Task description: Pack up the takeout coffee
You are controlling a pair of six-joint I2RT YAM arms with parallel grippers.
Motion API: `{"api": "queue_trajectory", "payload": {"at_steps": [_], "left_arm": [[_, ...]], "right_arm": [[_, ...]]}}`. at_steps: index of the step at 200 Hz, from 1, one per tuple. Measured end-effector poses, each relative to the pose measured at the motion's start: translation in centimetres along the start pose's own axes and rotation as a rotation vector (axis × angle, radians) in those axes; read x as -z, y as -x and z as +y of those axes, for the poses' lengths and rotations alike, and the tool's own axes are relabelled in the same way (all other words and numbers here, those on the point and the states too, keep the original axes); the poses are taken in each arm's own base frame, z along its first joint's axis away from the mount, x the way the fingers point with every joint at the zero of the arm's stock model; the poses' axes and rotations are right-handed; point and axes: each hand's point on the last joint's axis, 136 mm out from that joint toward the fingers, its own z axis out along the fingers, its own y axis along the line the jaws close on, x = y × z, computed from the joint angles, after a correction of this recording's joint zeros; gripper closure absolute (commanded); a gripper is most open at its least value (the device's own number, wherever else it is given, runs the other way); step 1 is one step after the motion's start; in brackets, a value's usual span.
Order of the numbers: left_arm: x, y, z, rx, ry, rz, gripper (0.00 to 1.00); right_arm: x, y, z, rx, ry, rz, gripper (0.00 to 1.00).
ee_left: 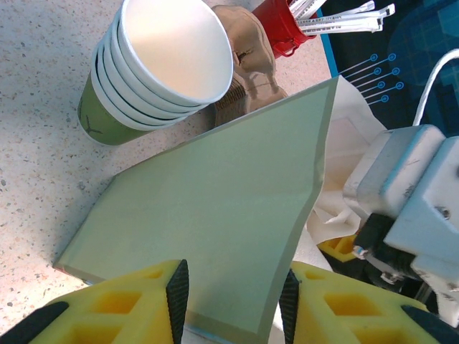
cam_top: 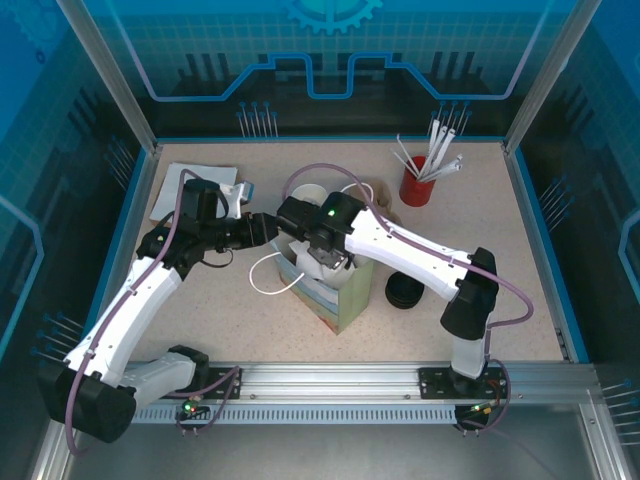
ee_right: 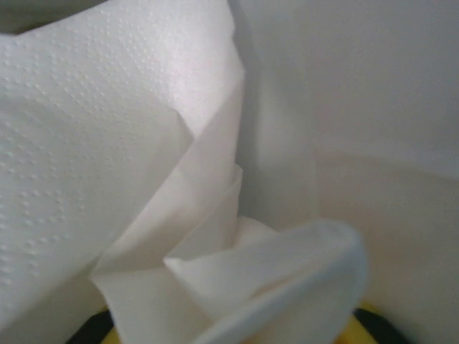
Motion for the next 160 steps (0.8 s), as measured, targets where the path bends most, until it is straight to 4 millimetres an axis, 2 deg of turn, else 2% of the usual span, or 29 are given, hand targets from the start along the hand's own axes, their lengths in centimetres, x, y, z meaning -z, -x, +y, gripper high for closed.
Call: {"api": "queue_trajectory", "payload": {"at_steps": [36,82,122,160], "left_arm": [[0.0,0.2,-0.1,0.001,0.001,0.001,0.55],[0.2,0.6,-0.5,-0.004,-0.005,-0.007,0.49],[0.3,0.9,-0.8,-0.007,-0.007,-0.011,0.43],[0.9,1.5,-1.4,-0.014,-0.005,-0.02,0.37]], "right_arm": [[1.2,0.5,1.1,-0.027,0.107,-0.041,0.55],[4.7,1.5,0.1,-0.094,0.205,-0.134,0.43],[7.7,2.5,-0.8,-0.137,0.27,-0.217,0.38],[8.9,2.7,-1.4,-0.16,0.308,-0.248,0.4]]}}
